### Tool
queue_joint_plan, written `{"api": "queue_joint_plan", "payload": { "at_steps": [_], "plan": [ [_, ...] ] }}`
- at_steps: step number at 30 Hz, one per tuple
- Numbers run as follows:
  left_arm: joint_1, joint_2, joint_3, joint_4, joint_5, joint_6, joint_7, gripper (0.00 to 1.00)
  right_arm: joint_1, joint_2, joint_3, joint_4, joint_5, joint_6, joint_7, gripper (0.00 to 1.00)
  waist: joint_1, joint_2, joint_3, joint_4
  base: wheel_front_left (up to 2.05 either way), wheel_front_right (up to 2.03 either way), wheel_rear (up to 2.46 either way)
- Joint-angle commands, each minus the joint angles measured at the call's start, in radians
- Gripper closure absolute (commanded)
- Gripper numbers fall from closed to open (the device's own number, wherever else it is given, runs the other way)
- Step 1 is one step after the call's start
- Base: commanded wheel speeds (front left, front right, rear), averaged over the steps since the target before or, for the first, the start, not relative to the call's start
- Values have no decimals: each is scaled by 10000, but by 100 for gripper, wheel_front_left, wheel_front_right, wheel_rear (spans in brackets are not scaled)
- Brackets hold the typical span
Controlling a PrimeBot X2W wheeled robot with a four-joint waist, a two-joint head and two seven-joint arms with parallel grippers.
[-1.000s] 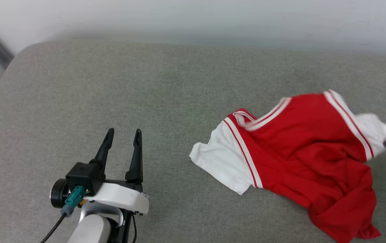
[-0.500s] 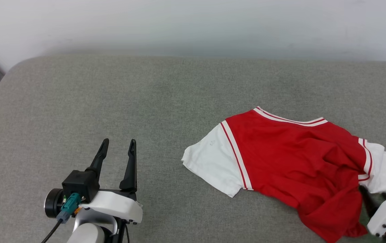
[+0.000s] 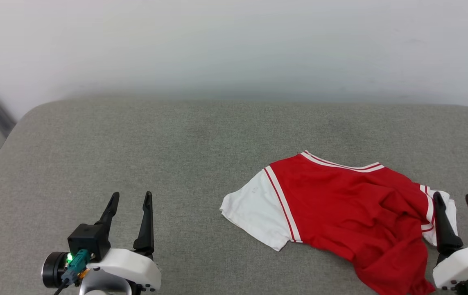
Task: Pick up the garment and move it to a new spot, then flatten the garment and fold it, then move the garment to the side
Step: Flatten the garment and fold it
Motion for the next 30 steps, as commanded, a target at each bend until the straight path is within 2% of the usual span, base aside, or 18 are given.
{"api": "queue_joint_plan", "payload": {
  "at_steps": [1,7,12,16,22,30],
  "plan": [
    [117,116,32,-85,-22,69,103,0,364,176,234,-505,-167,-7,-30,0,1,0,-75,-36,0,0,0],
    [-48,336,-50,-235,100,103,525,0,849,553,491,-1510,-415,-7,275,0,1,0,-64,-257,0,0,0],
    [-772,405,-350,-196,-133,-302,1421,0,954,774,789,-2106,-428,-7,517,0,1,0,246,-690,0,0,0],
    [-1710,368,-697,225,-576,-858,2761,0,664,861,933,-2315,-352,-7,608,0,1,0,775,-1128,0,0,0],
    [-2928,466,-1324,1176,-1383,-1806,5403,0,311,938,1184,-2253,-241,-7,536,0,1,0,1569,-1684,0,0,0],
    [-3730,776,-2015,2164,-1610,-2260,7596,0,-60,960,1422,-1980,-24,-7,303,0,1,0,2272,-2150,0,0,0]
  ]
}}
